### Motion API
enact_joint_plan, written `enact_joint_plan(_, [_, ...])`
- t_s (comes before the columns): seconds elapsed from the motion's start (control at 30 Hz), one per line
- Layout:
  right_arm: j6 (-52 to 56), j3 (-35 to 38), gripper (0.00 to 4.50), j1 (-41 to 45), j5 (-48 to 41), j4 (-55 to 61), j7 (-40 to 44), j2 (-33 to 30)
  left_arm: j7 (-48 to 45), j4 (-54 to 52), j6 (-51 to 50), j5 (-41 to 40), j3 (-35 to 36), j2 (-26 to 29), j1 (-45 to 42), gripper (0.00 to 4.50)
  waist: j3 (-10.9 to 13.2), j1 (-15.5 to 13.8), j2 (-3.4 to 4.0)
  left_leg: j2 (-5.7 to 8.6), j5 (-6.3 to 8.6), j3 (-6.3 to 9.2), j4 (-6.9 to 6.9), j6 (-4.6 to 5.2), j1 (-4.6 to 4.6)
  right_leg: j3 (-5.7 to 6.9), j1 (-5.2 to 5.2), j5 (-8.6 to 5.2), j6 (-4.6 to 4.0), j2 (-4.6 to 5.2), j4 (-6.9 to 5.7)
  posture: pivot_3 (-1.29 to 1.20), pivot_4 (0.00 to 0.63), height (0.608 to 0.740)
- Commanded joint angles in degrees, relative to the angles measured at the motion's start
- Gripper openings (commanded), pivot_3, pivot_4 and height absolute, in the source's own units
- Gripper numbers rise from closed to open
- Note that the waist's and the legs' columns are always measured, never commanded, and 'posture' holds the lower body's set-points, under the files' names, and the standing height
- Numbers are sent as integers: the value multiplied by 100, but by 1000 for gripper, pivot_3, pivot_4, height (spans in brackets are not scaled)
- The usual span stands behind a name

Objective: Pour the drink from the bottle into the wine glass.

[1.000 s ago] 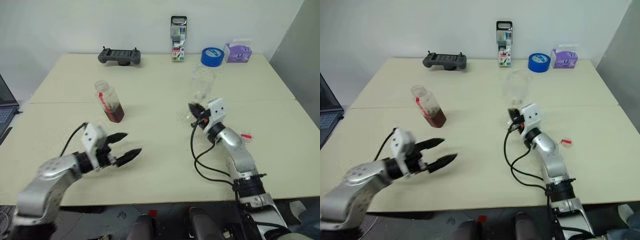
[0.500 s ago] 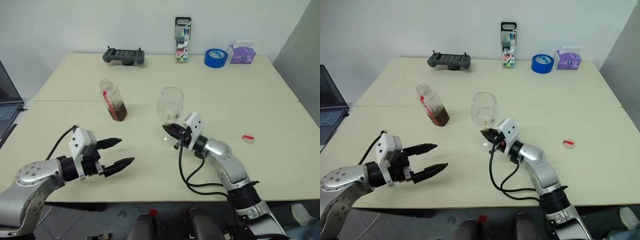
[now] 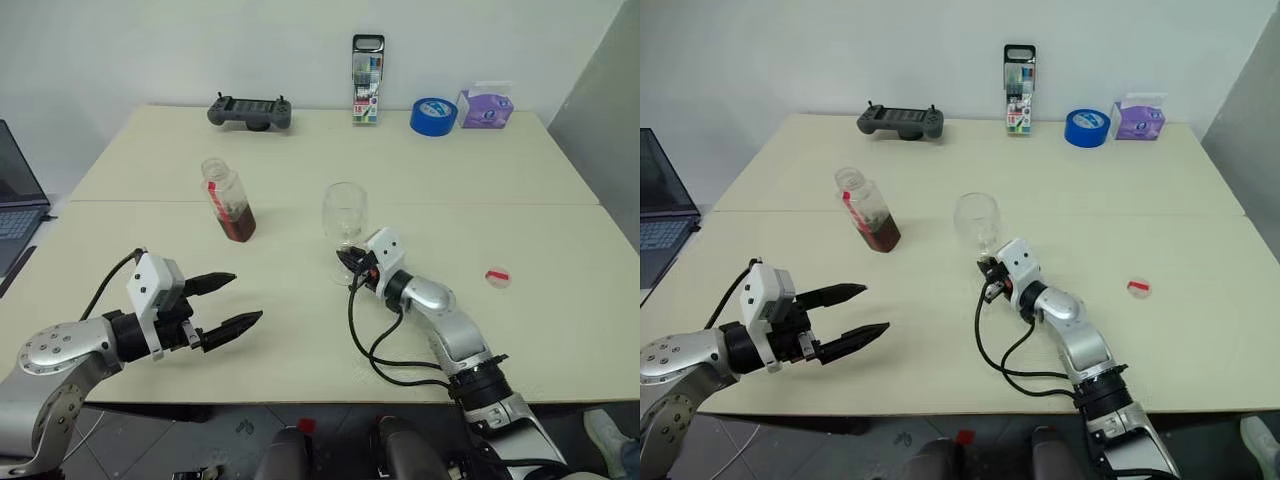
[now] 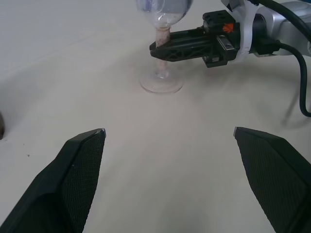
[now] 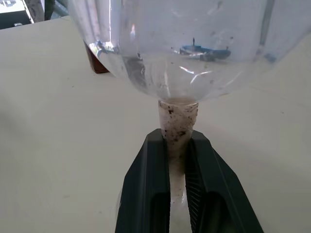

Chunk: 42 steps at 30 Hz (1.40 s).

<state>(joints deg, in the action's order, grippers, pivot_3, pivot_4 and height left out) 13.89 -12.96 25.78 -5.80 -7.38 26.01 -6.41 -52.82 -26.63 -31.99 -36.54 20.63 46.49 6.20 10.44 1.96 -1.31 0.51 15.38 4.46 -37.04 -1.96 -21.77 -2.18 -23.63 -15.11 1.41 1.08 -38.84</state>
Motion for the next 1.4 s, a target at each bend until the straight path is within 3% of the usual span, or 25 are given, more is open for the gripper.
enact_joint_plan(0.03, [102, 210, 129, -45, -11, 405, -232, 42, 56, -112, 124, 61, 35, 60, -99, 4500, 0, -4, 0, 0, 0, 0, 0, 0, -1, 0, 0, 0, 0, 0, 0, 0, 150, 740])
enact_joint_plan(0.33, [611, 117, 129, -136, 18, 611, -322, 42, 75, 3, 167, 179, -112, 42, -294, 4500, 0, -2, 0, 0, 0, 0, 0, 0, 1, 1, 0, 0, 0, 0, -1, 0, 150, 740])
enact_joint_plan(0.77, [737, 56, 4454, -267, 16, 929, -286, -62, 75, 137, 296, 323, -280, 11, -361, 4500, 0, 0, 0, -1, 0, 0, 0, 0, 1, 1, 0, 0, 0, -1, -1, 0, 150, 740])
enact_joint_plan(0.97, [856, 1, 4454, -363, -16, 1246, -163, -183, 147, 416, 487, 477, -323, -108, -357, 4500, 0, -2, 0, -1, 0, 0, 0, 0, 1, 2, 0, 0, 0, -1, -1, 0, 150, 740])
enact_joint_plan(1.23, [1498, -14, 4454, -808, -263, 2550, 311, -745, 1059, 1541, 1629, 1253, -110, -877, -566, 4500, -1, -13, -2, -1, 0, 3, -1, 0, 1, 4, 1, 0, 0, 0, -1, 0, 150, 740])
enact_joint_plan(1.4, [2096, 512, 4454, -1063, -750, 3303, 596, -1317, 1851, 2272, 2334, 1722, -107, -1373, -972, 4500, -4, -32, -7, 0, 0, 4, -4, 0, 0, 6, 4, 0, 1, 1, 1, 0, 150, 740])
